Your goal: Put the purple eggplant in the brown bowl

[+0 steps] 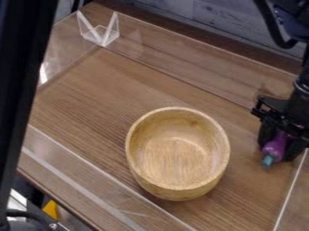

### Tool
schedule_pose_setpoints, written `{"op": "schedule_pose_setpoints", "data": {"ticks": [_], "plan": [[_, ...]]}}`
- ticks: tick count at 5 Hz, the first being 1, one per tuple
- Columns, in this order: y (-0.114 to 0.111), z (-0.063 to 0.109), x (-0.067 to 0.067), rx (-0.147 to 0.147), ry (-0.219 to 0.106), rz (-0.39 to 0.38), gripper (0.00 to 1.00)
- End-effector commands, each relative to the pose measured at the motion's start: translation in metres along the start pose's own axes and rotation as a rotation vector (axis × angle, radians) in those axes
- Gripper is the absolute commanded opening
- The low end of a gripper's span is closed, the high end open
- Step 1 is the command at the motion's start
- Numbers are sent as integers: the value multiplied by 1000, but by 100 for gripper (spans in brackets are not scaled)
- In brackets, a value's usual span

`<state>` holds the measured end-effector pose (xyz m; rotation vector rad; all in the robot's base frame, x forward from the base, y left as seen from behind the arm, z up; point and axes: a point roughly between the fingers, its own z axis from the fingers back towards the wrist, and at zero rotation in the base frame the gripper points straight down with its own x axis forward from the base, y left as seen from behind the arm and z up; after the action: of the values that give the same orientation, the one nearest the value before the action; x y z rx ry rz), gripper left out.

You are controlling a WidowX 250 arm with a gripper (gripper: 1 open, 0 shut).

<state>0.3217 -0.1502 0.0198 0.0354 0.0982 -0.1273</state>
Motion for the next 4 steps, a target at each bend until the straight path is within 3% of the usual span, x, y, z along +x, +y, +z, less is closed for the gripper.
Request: {"op": "schedule_pose_setpoints", "data": {"ticks": [1,3,4], "plan": [[9,12,-4,-1,-34,18,0],[34,12,17,1,-41,22,0],[25,11,21,-3,-36,21,0]]}}
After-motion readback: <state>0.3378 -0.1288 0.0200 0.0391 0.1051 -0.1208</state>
